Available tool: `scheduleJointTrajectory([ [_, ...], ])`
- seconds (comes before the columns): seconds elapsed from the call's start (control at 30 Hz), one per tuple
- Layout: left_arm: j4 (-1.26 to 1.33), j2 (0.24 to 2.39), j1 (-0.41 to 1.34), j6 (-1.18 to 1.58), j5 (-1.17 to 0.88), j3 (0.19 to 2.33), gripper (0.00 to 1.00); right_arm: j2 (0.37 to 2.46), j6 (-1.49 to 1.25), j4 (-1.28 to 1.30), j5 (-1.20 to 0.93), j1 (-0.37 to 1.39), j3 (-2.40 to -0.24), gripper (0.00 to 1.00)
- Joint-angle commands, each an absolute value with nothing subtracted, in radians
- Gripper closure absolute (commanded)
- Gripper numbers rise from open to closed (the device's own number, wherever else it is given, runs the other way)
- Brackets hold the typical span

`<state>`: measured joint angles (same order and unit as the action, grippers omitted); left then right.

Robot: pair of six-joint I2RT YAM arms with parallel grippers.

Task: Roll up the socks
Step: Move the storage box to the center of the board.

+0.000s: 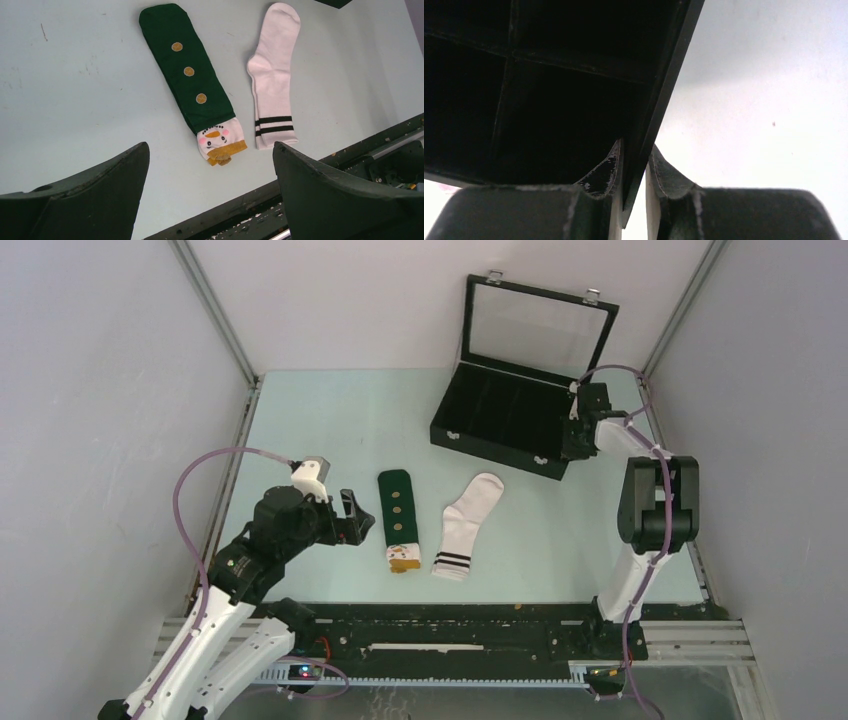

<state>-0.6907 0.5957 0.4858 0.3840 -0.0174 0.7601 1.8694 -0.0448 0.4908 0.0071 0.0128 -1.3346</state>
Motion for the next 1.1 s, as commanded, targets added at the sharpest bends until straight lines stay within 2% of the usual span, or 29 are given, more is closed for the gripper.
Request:
scheduleJointTrajectory([
  [0.0, -0.66, 0.594, 0.482, 0.372, 0.011, 0.744, 0.03, 1.923, 0.166, 0.347, -0.167, 0.102, -1.428, 1.0],
  [0.33, -0.663, 0.595, 0.482, 0.374, 0.031, 0.745, 0.03, 1.984, 0.134, 0.404, -0.155, 0.102, -1.563, 0.99],
  [0.77, -0.67, 0.615, 0.482, 0.384, 0.044, 0.757, 0.03, 1.925, 0.049, 0.402, -0.141, 0.079, -1.587, 0.55],
  [0.83, -0.671, 0.62, 0.482, 0.388, 0.043, 0.76, 0.02, 1.909, 0.036, 0.407, -0.128, 0.074, -1.596, 0.5],
  [1.0, -0.659, 0.616, 0.482, 0.408, 0.054, 0.76, 0.0, 1.838, 0.005, 0.416, -0.089, 0.062, -1.596, 0.45],
  [1.07, -0.648, 0.613, 0.482, 0.415, 0.049, 0.757, 0.0, 1.794, -0.017, 0.425, -0.072, 0.06, -1.583, 0.39],
])
